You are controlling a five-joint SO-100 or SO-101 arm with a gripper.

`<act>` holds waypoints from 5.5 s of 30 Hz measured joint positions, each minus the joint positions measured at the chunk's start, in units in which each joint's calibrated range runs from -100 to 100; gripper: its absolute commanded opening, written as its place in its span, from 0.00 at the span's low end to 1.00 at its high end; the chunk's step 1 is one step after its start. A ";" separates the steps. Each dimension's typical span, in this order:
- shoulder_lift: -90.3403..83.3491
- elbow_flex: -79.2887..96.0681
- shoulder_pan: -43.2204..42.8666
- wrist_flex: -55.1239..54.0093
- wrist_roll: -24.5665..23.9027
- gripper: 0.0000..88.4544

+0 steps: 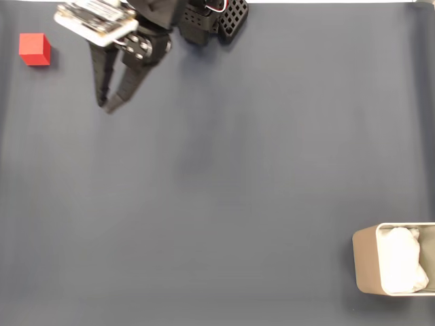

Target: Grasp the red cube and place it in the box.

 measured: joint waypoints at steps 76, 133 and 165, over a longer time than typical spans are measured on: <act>13.03 -1.08 41.77 0.24 -3.61 0.47; 27.36 15.37 46.29 -26.89 -1.17 0.48; 29.35 16.82 41.99 -29.99 -1.95 0.49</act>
